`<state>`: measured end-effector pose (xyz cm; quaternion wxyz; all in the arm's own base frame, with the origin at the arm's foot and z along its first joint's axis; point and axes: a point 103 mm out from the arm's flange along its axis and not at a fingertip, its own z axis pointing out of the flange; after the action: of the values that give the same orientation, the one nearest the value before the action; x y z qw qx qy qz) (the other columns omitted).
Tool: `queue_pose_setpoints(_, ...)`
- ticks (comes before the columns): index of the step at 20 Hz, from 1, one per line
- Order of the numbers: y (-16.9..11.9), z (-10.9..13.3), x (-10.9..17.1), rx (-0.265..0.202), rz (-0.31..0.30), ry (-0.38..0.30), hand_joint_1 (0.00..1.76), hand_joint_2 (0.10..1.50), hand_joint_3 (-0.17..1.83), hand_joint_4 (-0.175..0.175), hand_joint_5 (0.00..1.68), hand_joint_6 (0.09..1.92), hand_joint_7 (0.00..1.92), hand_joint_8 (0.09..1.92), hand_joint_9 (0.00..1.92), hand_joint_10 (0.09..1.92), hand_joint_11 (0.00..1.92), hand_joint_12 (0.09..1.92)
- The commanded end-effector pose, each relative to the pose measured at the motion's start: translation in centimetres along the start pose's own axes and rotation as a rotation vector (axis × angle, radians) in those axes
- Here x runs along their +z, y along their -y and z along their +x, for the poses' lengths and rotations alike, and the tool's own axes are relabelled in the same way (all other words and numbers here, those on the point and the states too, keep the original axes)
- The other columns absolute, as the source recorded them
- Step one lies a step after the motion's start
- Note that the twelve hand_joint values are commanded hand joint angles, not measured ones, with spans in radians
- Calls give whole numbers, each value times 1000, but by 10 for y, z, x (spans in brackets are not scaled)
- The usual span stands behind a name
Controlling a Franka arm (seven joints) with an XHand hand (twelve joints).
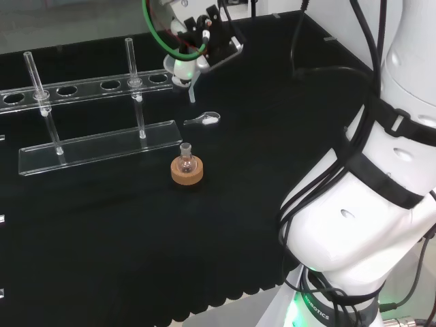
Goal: Place the funnel on the round-bottom flask.
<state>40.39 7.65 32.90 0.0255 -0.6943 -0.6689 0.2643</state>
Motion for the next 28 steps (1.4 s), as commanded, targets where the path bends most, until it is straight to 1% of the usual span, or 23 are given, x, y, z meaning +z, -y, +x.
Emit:
queue_pose_setpoints(1,-1,14,21,-10,20,-13,819,665,552,-67,512,757,655,793,965,545,631,1246)
queue_pose_setpoints(10,-2,25,39,-15,24,-14,818,666,553,-66,519,767,658,794,965,544,630,1245)
queue_pose_setpoints(15,-4,28,49,-19,38,-19,818,666,554,-66,522,772,658,795,965,543,630,1244)
queue_pose_setpoints(28,-9,36,60,-30,53,-13,818,669,556,-67,525,782,659,796,965,544,632,1243)
